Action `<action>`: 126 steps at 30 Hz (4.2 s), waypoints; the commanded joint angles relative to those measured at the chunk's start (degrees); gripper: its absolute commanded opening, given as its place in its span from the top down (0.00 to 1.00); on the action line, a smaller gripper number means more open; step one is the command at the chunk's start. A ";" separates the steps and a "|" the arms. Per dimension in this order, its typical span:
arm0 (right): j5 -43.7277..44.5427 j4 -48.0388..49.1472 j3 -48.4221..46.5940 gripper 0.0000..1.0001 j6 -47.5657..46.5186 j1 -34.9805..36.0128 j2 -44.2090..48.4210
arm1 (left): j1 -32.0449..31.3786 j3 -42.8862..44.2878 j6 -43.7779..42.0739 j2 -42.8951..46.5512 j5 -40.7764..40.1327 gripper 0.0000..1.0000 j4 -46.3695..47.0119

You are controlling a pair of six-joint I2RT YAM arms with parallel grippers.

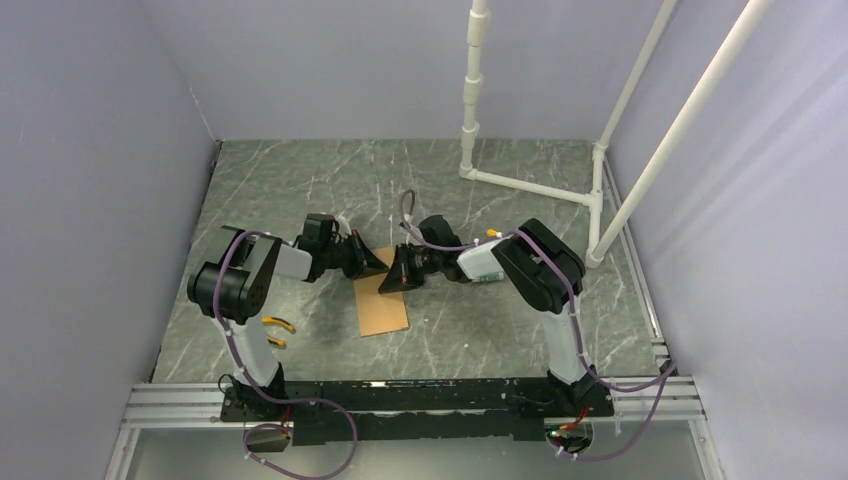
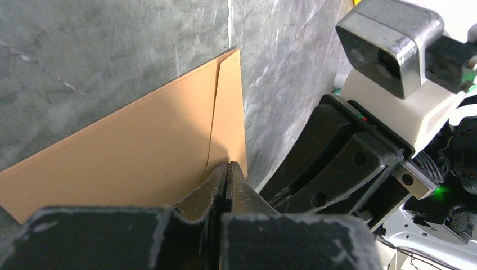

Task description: Place the letter into the envelope and seal it

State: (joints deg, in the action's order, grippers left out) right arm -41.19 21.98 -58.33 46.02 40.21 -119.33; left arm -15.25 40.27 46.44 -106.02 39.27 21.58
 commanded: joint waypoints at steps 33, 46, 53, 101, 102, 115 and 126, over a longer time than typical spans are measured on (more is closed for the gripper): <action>3.72 1.37 15.99 1.00 -0.23 2.86 4.71 | 1.29 -1.87 -4.16 -4.63 -11.54 0.98 -14.11; 7.78 6.96 7.14 1.00 4.23 2.56 -1.11 | 1.36 -1.81 -5.03 -4.74 -11.15 0.98 -14.82; 7.70 12.24 3.76 1.00 8.54 1.19 -4.75 | 1.49 -2.55 -4.58 -5.34 -10.05 0.98 -13.67; 7.59 -2.03 14.87 1.00 -0.33 1.19 4.88 | 1.53 -1.40 -5.36 -6.18 -10.30 0.98 -15.23; 8.35 -3.16 15.92 1.00 -1.15 1.19 5.98 | 1.53 -1.36 -5.43 -6.14 -10.41 0.97 -15.38; 13.67 -9.96 15.47 1.00 -5.00 1.08 15.57 | 1.53 0.35 -6.40 -4.89 -10.32 0.98 -17.54; 36.23 -17.03 8.48 0.95 -10.89 7.14 30.27 | 1.17 5.19 -4.83 9.85 -2.33 0.89 -23.15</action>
State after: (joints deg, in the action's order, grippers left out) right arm -19.38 9.21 -47.13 39.20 44.71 -97.27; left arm -14.04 43.59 44.01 -103.09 39.22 8.19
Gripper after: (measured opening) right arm 0.039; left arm 0.072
